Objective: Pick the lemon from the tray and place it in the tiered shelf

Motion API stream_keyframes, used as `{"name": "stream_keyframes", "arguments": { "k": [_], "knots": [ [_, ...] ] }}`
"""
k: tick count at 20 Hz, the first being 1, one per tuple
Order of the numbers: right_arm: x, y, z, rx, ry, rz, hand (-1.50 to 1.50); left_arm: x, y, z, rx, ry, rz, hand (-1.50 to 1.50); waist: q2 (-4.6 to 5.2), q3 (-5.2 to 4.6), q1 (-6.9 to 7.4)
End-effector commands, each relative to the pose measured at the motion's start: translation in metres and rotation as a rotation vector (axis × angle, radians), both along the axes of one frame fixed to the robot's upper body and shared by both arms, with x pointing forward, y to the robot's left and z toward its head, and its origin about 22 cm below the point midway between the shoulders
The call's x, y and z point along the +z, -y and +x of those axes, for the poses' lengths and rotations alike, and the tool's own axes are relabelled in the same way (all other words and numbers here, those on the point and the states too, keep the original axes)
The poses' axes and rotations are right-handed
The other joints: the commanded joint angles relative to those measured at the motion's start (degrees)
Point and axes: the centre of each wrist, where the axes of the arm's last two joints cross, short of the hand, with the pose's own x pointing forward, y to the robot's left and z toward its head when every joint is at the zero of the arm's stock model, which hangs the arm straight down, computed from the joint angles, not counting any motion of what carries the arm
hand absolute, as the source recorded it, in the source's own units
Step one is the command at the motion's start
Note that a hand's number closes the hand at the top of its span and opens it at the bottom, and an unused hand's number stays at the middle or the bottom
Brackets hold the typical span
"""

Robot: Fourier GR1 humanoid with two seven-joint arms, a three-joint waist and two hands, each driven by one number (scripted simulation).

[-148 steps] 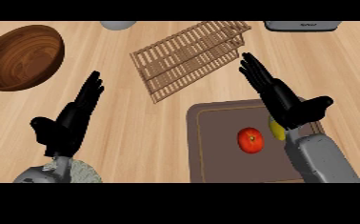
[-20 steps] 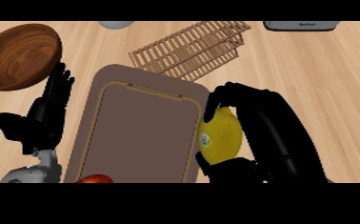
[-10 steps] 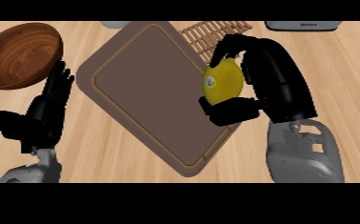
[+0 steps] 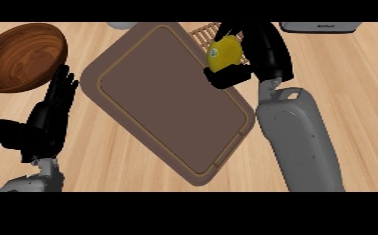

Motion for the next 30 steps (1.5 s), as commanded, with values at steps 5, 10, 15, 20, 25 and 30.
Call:
{"name": "stream_keyframes", "arguments": {
  "k": [5, 10, 15, 20, 25, 30],
  "knots": [
    [-0.033, -0.004, 0.053, -0.017, 0.061, 0.036, 1.5, 0.001, 0.0, -0.007, -0.014, 0.011, -0.003, 0.0, 0.06, 0.01, 0.42],
    [-0.031, -0.02, 0.063, 0.026, 0.059, -0.008, 1.5, 0.009, 0.001, 0.004, -0.011, 0.002, -0.004, 0.0, -0.05, 0.0, 0.0],
    [-0.047, -0.018, 0.083, -0.081, -0.015, 0.186, 1.5, 0.002, 0.004, -0.005, -0.018, 0.008, -0.006, 0.0, 0.35, 0.02, 1.6],
    [-0.033, -0.036, 0.098, 0.003, -0.073, 0.145, -1.5, 0.004, 0.004, 0.003, -0.005, 0.013, 0.011, 0.0, 0.31, 0.01, 1.18],
    [-0.044, -0.023, 0.103, 0.049, -0.054, 0.215, -1.5, 0.007, 0.005, -0.004, -0.009, 0.009, -0.009, 0.0, 0.19, 0.02, 0.88],
    [-0.007, 0.0, 0.111, 0.113, 0.006, 0.337, -1.5, -0.006, 0.009, 0.011, -0.002, 0.013, -0.011, 0.0, 0.11, 0.0, -0.14]
  ]
}}
